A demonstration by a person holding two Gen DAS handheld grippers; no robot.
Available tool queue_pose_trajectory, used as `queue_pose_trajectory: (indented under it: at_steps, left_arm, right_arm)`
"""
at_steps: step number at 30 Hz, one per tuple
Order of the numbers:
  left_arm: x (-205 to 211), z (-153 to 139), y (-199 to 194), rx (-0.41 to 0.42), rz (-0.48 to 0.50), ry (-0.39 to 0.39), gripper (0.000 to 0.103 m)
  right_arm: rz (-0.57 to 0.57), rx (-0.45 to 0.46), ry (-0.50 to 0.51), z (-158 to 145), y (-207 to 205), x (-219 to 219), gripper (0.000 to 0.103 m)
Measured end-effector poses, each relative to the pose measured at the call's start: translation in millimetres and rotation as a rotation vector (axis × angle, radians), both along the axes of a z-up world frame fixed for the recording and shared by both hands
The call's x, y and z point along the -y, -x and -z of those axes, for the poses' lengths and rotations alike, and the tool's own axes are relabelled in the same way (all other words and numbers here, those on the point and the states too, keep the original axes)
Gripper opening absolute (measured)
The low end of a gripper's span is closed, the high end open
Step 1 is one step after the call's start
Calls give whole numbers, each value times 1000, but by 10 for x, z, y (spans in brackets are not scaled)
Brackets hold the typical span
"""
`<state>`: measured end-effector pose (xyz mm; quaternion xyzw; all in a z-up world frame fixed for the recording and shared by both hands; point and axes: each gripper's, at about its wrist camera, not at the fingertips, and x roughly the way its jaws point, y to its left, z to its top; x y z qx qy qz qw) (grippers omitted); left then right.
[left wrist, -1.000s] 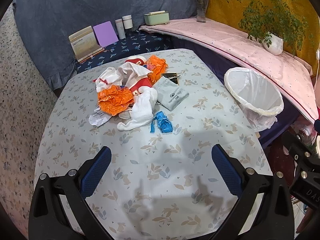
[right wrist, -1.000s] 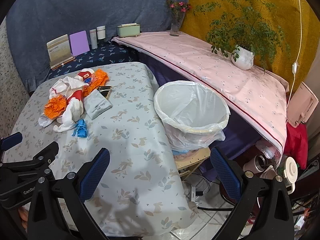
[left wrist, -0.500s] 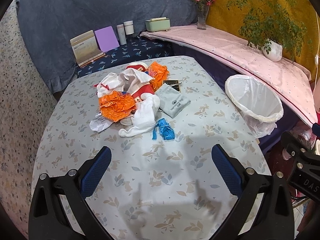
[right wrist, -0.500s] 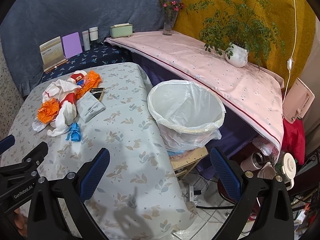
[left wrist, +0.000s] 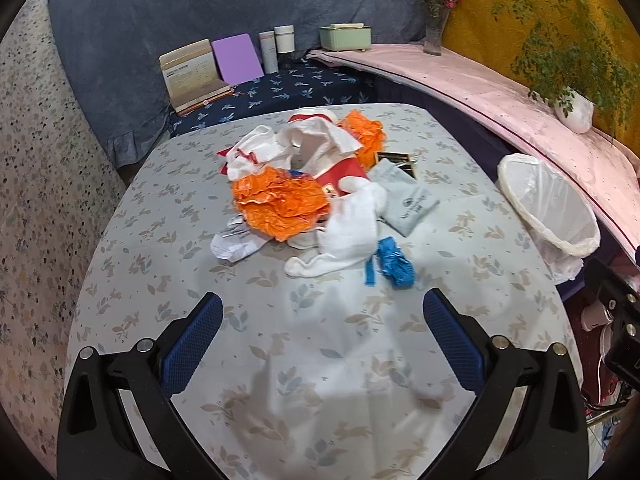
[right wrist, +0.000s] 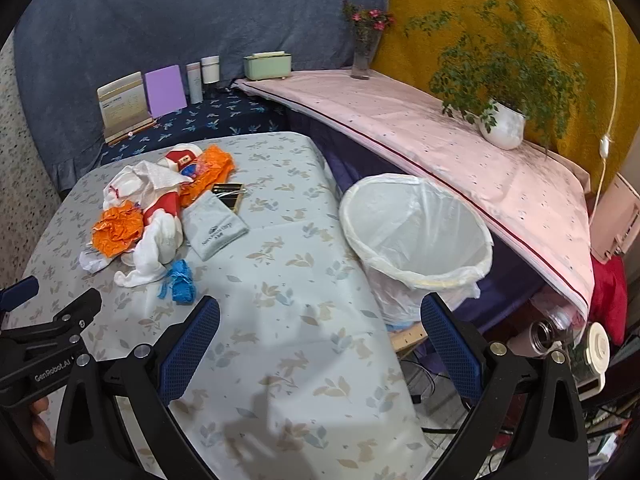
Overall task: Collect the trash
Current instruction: 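Grasp the blue tied bag with the right gripper while the left gripper grasps a white sock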
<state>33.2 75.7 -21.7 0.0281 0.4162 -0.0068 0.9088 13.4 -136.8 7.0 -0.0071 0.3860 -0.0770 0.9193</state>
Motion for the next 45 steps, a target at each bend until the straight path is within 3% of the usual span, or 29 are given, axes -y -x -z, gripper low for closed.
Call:
queue_pose_trajectory:
  at_steps: [10,26,30,37,45]
  left_arm:
    - [-418,185,-263,-15,-38,26,95]
    - [-797,416,-629,-79,-70,62,96]
    - [-831,441,-684,-84,-75,64,96]
    - [-819,473,-753,-98,-59,82,96]
    - [-573,419,-837,-94,-6,121,96]
  right_arm:
    - [-83,-45,-24,255,-338,-415,93]
    - [-207,-210,-109,867,-917,-991,48]
    - [-226,-235,-108,978,-1009,-1091,44]
    - [-242,-274,-118,1148,-1108,-1166,29]
    - [-201,-239,-76,1050,-1035,-934,22]
